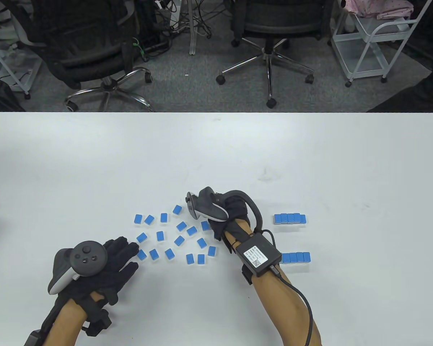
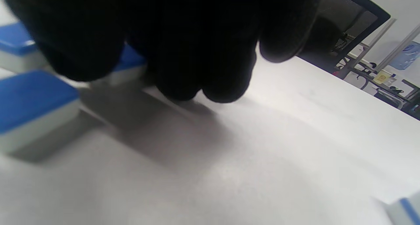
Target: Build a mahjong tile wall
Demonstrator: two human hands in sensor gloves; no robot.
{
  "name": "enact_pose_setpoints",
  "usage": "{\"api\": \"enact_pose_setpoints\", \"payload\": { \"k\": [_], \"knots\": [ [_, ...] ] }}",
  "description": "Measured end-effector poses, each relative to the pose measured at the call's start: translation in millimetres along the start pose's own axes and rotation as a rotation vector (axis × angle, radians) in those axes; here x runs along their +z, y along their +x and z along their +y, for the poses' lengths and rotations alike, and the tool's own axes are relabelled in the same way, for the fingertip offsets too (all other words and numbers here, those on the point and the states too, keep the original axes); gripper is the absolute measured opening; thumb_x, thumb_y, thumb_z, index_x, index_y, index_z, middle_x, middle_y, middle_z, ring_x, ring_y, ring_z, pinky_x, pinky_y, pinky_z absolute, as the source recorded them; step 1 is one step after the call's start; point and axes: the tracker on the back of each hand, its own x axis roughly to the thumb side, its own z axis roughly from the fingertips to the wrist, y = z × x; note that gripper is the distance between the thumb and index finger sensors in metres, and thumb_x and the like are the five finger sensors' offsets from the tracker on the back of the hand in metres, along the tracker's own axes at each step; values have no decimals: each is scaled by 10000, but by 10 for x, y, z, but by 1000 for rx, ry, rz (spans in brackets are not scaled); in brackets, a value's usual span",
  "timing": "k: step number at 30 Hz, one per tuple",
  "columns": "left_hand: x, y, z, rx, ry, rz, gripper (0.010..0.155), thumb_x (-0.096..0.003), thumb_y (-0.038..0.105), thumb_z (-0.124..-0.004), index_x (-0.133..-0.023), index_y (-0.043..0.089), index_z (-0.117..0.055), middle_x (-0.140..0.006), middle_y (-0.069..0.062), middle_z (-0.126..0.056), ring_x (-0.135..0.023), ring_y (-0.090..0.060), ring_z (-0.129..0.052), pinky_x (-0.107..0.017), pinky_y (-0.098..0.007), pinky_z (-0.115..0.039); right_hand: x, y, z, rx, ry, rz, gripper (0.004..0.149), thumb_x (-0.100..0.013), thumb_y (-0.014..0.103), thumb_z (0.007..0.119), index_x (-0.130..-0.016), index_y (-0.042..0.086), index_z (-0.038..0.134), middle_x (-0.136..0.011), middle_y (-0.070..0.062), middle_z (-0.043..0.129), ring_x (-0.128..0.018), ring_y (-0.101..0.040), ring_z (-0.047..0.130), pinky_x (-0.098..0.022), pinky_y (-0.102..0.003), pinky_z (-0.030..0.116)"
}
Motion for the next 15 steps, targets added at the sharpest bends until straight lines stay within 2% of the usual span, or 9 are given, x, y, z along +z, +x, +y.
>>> {"api": "enact_pose_setpoints", "payload": {
  "k": [9, 15],
  "knots": [
    [-6, 4, -9, -2, -3, -5, 675, -514, 577, -571, -1124, 299, -493, -1206, -67, -312, -1116, -391, -276, -771, -664, -297, 142, -252, 5, 31, -43, 38, 553, -277, 452, 929, -799, 301, 828, -713, 58, 1004, -670, -214, 1001, -677, -524, 715],
    [1, 1, -8, -4, -2, -4, 674, -513, 578, -571, -1123, 301, -493, -1206, -66, -313, -1116, -392, -277, -771, -664, -299, 330, -483, 14, 147, -38, 27, 542, -294, 503, 879, -801, 329, 802, -730, 77, 977, -702, -206, 976, -698, -528, 695]
  ]
}}
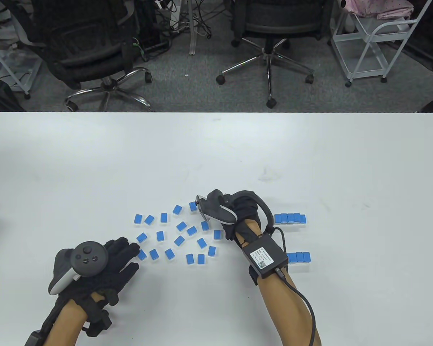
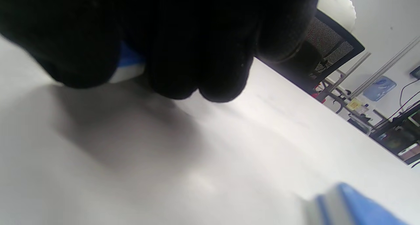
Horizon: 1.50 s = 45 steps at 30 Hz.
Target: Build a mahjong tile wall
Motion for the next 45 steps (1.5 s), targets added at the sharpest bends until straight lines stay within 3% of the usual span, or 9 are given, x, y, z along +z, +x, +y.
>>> {"api": "enact_pose_setpoints", "payload": {
  "k": [4, 7, 11, 15, 20, 23, 45],
  "knots": [
    [-8, -3, 3, 1, 0, 1, 672, -514, 578, -570, -1122, 303, -491, -1206, -66, -313, -1116, -391, -278, -771, -663, -299, 177, -488, -149, -157, -4, 29, 554, -306, 497, 866, -822, 325, 767, -768, 58, 946, -736, -226, 947, -705, -546, 676],
    [-5, -2, 3, 2, -1, 2, 674, -514, 577, -571, -1123, 300, -492, -1206, -68, -312, -1116, -392, -278, -771, -663, -299, 122, -779, -259, -209, -10, 119, 556, -315, 491, 862, -836, 338, 742, -802, 54, 922, -769, -234, 922, -722, -558, 651],
    [-11, -5, 6, 3, 1, 3, 677, -513, 578, -571, -1124, 298, -493, -1206, -67, -313, -1116, -392, -280, -771, -664, -300, 157, -1308, -57, -263, 40, 247, 556, -327, 482, 857, -850, 354, 716, -841, 48, 896, -804, -243, 896, -740, -572, 625],
    [-23, -8, -4, 5, -9, 7, 673, -514, 577, -570, -1123, 300, -492, -1206, -67, -312, -1116, -391, -279, -772, -663, -300, 253, -1657, 342, -340, 73, 309, 555, -342, 457, 842, -864, 355, 685, -863, 50, 873, -821, -237, 882, -745, -579, 620],
    [-18, -3, -8, 3, -8, 4, 671, -513, 578, -571, -1121, 304, -494, -1206, -67, -315, -1116, -392, -280, -772, -663, -302, 311, -1711, 752, -343, 126, 297, 556, -338, 451, 844, -862, 363, 678, -868, 56, 871, -828, -233, 883, -749, -577, 625],
    [-21, -9, -9, 7, -9, 8, 676, -514, 577, -571, -1124, 298, -492, -1206, -67, -313, -1116, -393, -280, -772, -663, -300, 304, -1681, 864, -356, 127, 280, 554, -337, 446, 847, -859, 367, 680, -870, 54, 876, -831, -234, 890, -749, -562, 635],
    [-25, -13, -15, 12, -18, 17, 675, -514, 577, -571, -1124, 299, -492, -1206, -68, -312, -1115, -394, -280, -771, -663, -301, 201, -1506, 974, -281, 130, 247, 550, -338, 423, 860, -858, 391, 685, -877, 62, 877, -835, -228, 892, -753, -561, 628]
  ]
}}
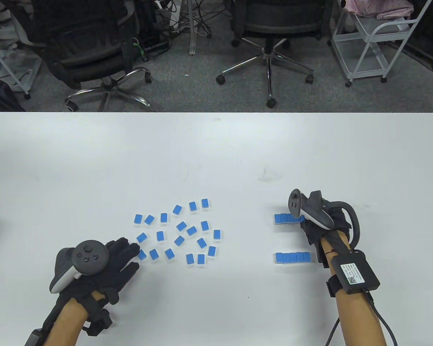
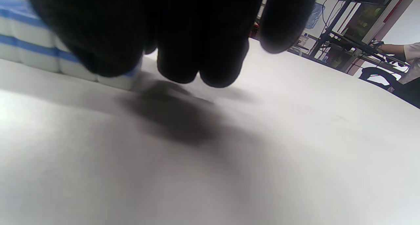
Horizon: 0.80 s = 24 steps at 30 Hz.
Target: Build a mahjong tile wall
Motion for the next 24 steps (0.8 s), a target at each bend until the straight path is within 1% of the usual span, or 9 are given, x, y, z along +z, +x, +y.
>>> {"api": "enact_pose_setpoints", "payload": {
  "k": [5, 7, 12, 15, 18, 22, 24],
  "knots": [
    [0, -1, 1, 1, 3, 0, 673, -514, 576, -571, -1123, 300, -492, -1206, -68, -312, -1116, -392, -281, -772, -663, -301, -3, 4, 0, 7, -2, -1, 557, -338, 424, 858, -864, 396, 677, -880, 65, 875, -839, -228, 890, -755, -555, 626],
    [-1, -3, -2, 3, 0, 1, 675, -514, 577, -571, -1124, 298, -493, -1205, -68, -313, -1115, -393, -280, -771, -664, -300, 4, -12, -5, 2, -2, -3, 587, -331, 434, 859, -881, 399, 656, -887, 61, 869, -842, -227, 887, -756, -554, 625],
    [0, -5, 3, 4, 6, 1, 673, -514, 577, -572, -1122, 300, -492, -1206, -66, -311, -1116, -391, -280, -772, -664, -299, 75, -143, -82, -22, -27, 11, 620, -333, 452, 841, -909, 384, 622, -904, 52, 847, -857, -236, 867, -759, -557, 615],
    [4, -11, 7, 5, 12, 2, 675, -514, 576, -572, -1124, 298, -492, -1206, -65, -312, -1117, -391, -278, -773, -663, -298, 185, -259, -106, -33, -63, 9, 627, -336, 470, 819, -921, 375, 611, -916, 44, 834, -863, -242, 857, -758, -558, 608],
    [5, -15, 7, 1, 13, 9, 675, -514, 574, -577, -1124, 297, -494, -1206, -68, -316, -1116, -392, -277, -772, -664, -296, 339, -392, -79, -33, -111, 0, 627, -337, 484, 803, -924, 371, 612, -925, 36, 827, -867, -250, 850, -755, -558, 608],
    [-6, -30, 5, 7, 16, 15, 671, -514, 572, -582, -1121, 298, -498, -1206, -66, -325, -1118, -390, -280, -774, -664, -298, 512, -565, 32, -26, -155, 10, 632, -337, 502, 788, -929, 368, 611, -935, 29, 819, -873, -258, 843, -754, -563, 603],
    [-19, -53, -4, 19, 17, 25, 671, -514, 569, -587, -1121, 297, -496, -1205, -65, -332, -1119, -388, -281, -775, -664, -298, 559, -634, 98, -43, -189, 25, 636, -337, 511, 782, -933, 367, 609, -950, 24, 804, -887, -261, 828, -761, -563, 589]
  ]
}}
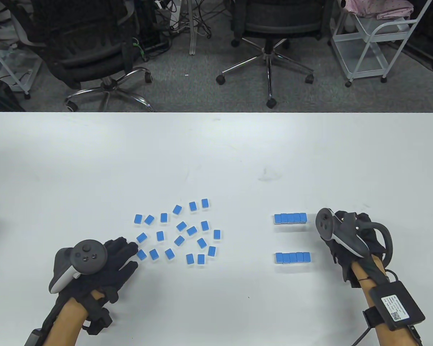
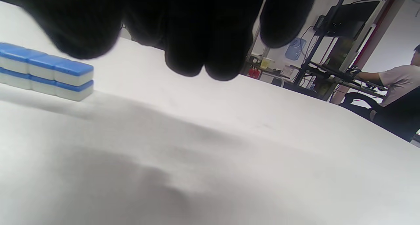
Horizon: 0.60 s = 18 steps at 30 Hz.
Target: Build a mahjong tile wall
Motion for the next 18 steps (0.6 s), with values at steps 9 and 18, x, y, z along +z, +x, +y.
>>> {"api": "enact_pose_setpoints", "payload": {
  "k": [9, 18],
  "knots": [
    [28, -48, 20, -83, 154, 44, 659, -504, 545, -642, -1097, 271, -554, -1164, -63, -508, -1092, -384, -442, -781, -640, -397, 35, -227, 198, -140, -73, 76, 637, -338, 529, 769, -935, 369, 615, -998, 21, 757, -941, -267, 774, -791, -572, 533],
    [9, 57, -75, -273, 287, 69, 590, -487, 485, -739, -1032, 262, -685, -1054, -41, -736, -986, -362, -715, -732, -607, -591, 99, -336, 133, -174, -128, 51, 599, -340, 524, 769, -905, 344, 683, -943, 23, 827, -884, -264, 839, -768, -575, 576]
  ]
}}
